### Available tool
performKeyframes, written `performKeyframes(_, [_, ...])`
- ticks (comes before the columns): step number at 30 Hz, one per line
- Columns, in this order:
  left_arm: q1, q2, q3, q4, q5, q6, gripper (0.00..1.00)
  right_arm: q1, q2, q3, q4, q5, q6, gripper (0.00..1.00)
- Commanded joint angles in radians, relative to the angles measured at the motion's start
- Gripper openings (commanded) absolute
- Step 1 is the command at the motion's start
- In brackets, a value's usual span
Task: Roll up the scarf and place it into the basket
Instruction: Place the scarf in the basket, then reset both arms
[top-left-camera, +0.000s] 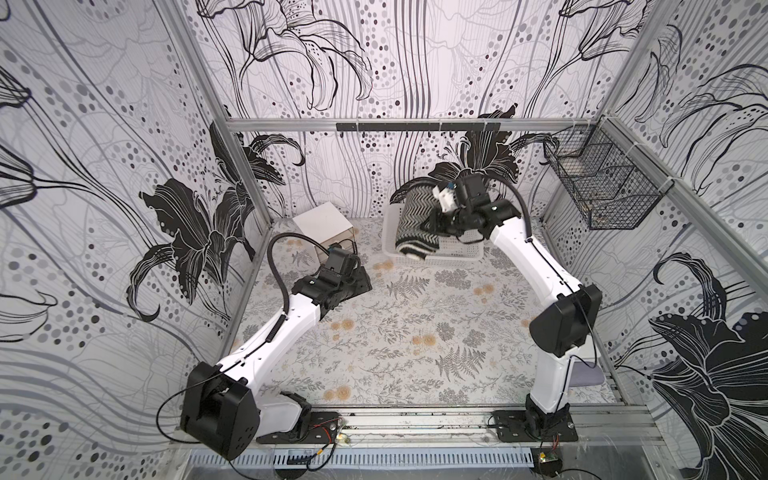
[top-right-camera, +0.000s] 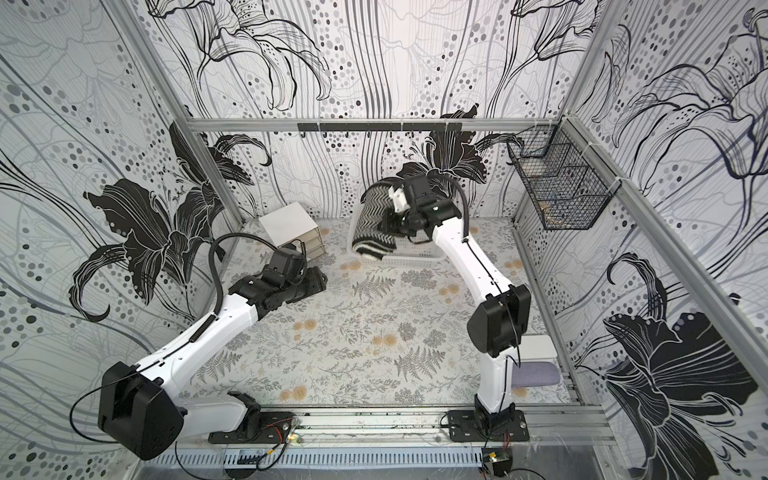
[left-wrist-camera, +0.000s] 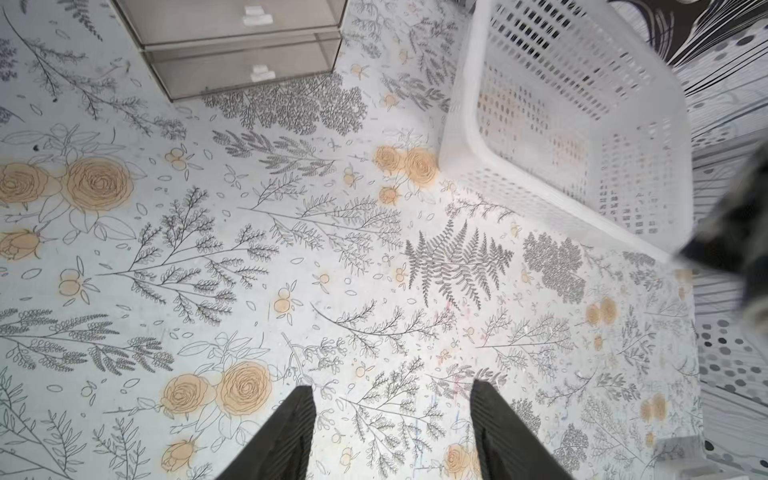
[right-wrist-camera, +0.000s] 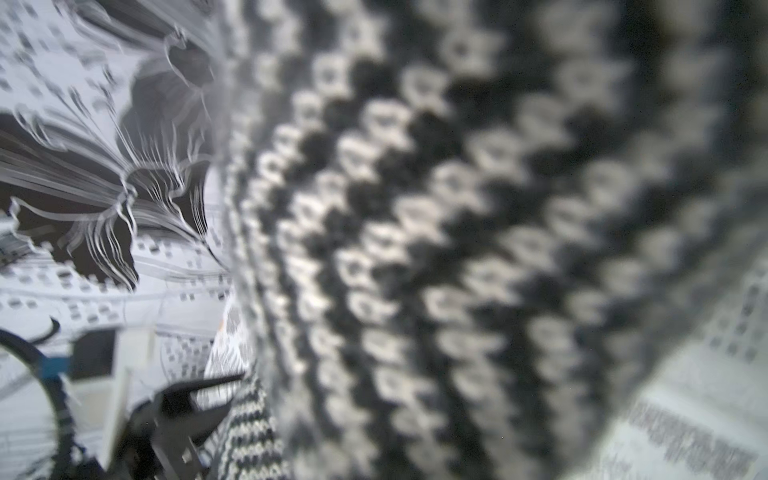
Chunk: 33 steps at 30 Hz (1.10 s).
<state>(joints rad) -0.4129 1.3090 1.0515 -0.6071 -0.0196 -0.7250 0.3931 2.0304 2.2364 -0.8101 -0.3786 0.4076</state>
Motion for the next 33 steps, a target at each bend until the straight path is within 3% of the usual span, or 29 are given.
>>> performKeyframes(1, [0.009,0.024,-0.002,-0.037,-0.017,0.021,0.63,-0.059,0.255,0.326,-0.249,-0.053,-0.068,0.0])
performKeyframes(4, [0.012,0.048,-0.007,-0.024,-0.011,0.015,0.63,-0.115,0.493,0.642,-0.321,-0.05,-0.062,0.0])
performKeyframes(8, [0.016,0.073,-0.007,-0.022,-0.011,0.009,0.63,-0.167,0.529,0.455,-0.177,-0.075,-0.049,0.0])
performKeyframes(13, [0.019,0.095,-0.009,-0.015,-0.007,0.004,0.63,-0.159,0.591,0.425,-0.248,-0.09,-0.114,0.0])
performKeyframes(16, [0.018,0.105,-0.01,0.001,0.003,-0.006,0.63,-0.125,0.514,0.3,-0.236,-0.057,-0.165,0.0])
performKeyframes(17, [0.018,0.107,-0.01,0.007,0.003,-0.004,0.63,-0.118,0.478,0.246,-0.226,-0.063,-0.176,0.13])
performKeyframes(18, [0.019,0.109,-0.008,0.007,0.004,-0.003,0.63,-0.113,0.449,0.212,-0.226,-0.049,-0.187,0.33])
performKeyframes(19, [0.019,0.113,-0.007,0.009,0.006,-0.003,0.64,-0.111,0.409,0.165,-0.217,-0.027,-0.196,0.47])
performKeyframes(21, [0.018,0.122,-0.002,0.003,-0.002,0.002,0.87,-0.112,0.313,0.053,-0.159,0.019,-0.197,0.81])
performKeyframes(22, [0.02,0.128,0.002,-0.008,-0.019,0.005,1.0,-0.112,0.257,-0.012,-0.123,0.033,-0.199,0.9])
performKeyframes(23, [0.028,0.134,0.006,-0.019,-0.038,0.011,0.99,-0.114,0.196,-0.073,-0.091,0.037,-0.194,0.98])
performKeyframes(27, [0.12,0.129,0.002,-0.066,-0.113,0.027,0.99,-0.128,-0.016,-0.292,-0.02,0.041,-0.18,1.0])
performKeyframes(33, [0.328,0.118,-0.003,-0.08,-0.38,0.105,0.99,-0.219,-0.413,-0.733,0.118,0.089,-0.171,1.0])
